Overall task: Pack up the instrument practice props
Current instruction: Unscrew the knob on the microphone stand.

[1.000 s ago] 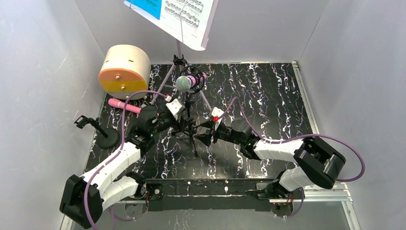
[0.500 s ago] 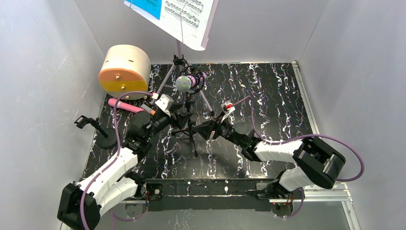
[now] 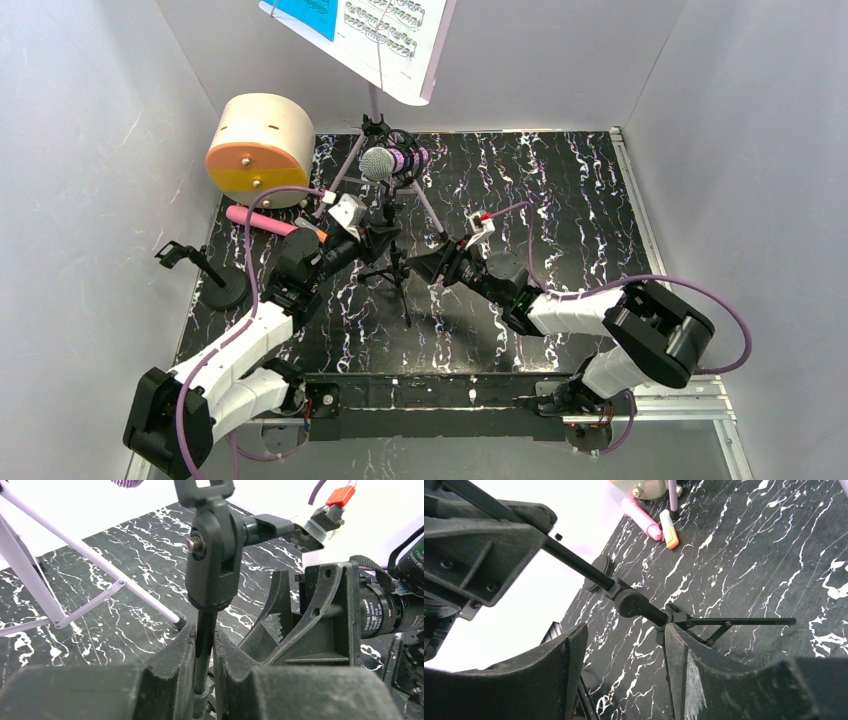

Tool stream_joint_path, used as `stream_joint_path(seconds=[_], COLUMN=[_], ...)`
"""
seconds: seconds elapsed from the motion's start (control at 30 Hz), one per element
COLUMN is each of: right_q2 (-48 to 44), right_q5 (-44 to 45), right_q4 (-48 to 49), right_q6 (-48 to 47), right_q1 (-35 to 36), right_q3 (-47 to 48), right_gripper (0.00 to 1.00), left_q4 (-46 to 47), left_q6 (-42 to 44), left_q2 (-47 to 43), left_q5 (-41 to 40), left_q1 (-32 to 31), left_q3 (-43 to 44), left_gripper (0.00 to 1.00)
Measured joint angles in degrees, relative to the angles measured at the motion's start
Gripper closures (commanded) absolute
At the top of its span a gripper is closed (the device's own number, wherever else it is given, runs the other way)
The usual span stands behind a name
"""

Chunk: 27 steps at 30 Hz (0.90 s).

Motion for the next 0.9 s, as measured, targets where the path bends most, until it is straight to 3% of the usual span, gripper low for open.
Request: stream_joint_path(seconds=[0.37, 0.9], right_q2=[4.7, 9.1], right_q5=[-5.2, -11.4], right_q4=[3.2, 10.5], right_q6=[3.3, 7.3], right_q1=[-0.6, -4.3], right_q3=[1.4, 1.4], right_gripper=[0.47, 0.56], left_q4=[0.2, 0.2], left_q6=[3.3, 7.1], left_q2=[-0.1, -0.1], left_q5=[3.1, 6.8], left_q1=[0.1, -0.4], left_q3=[0.0, -0.1], left_gripper=[1.0, 1.0])
